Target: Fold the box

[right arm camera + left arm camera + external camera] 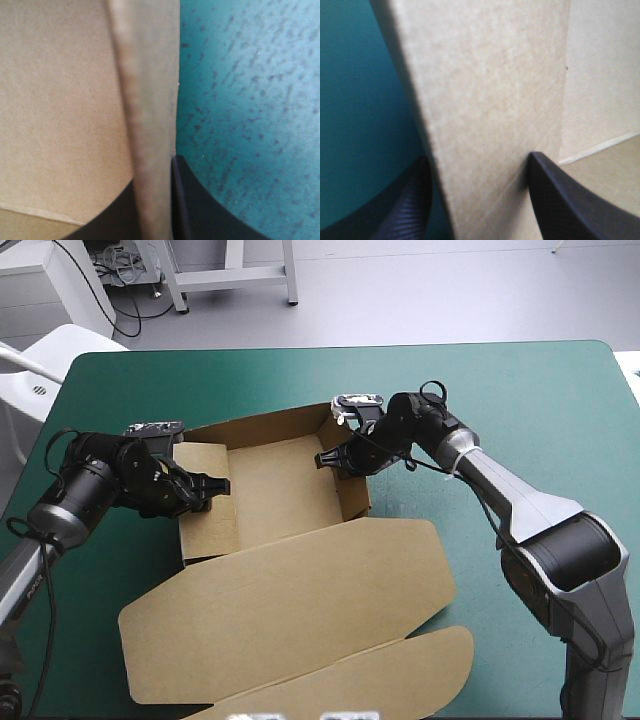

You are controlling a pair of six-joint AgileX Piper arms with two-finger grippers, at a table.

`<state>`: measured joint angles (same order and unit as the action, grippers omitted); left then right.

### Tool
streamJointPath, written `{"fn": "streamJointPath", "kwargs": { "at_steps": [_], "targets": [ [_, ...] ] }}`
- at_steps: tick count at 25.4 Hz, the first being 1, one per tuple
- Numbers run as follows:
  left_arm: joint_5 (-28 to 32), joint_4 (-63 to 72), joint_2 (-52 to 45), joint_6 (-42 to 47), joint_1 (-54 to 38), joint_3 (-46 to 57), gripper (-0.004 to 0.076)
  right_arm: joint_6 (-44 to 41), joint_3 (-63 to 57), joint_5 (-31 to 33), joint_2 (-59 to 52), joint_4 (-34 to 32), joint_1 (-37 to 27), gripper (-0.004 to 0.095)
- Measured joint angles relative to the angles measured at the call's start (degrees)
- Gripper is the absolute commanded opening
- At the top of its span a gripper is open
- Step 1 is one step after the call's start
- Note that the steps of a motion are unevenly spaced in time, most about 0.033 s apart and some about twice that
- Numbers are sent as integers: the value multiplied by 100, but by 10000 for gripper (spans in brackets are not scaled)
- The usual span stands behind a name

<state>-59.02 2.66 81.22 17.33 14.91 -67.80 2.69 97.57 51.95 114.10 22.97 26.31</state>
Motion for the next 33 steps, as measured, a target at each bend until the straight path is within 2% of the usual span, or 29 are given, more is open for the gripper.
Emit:
{"fn": "streamJointPath", "kwargs": {
  "at_steps": [5, 7, 8, 9, 16, 24, 33],
  "targets": [
    [-51, -321, 272, 395, 94, 11, 286, 56, 0, 71, 0, -36, -17, -19],
    [-70, -403, 398, 477, 94, 17, 173, 107, 0, 94, 0, -30, -19, -19],
    [-76, -454, 422, 529, 94, 17, 54, 122, 0, 93, 0, -30, -19, -19],
    [-81, -527, 440, 595, 94, 17, -11, 157, 0, 101, -12, -35, -24, -19],
    [-155, -667, 508, 845, 94, -209, -10, -99, 127, 288, -129, -376, -36, -19],
    [-380, -707, 520, 852, 104, -286, -10, -179, 134, 435, -129, -386, -19, -19],
    [-1077, -624, 966, 596, 152, -1241, -10, -695, 153, 787, -489, -975, -2, -19]
  ]
}}
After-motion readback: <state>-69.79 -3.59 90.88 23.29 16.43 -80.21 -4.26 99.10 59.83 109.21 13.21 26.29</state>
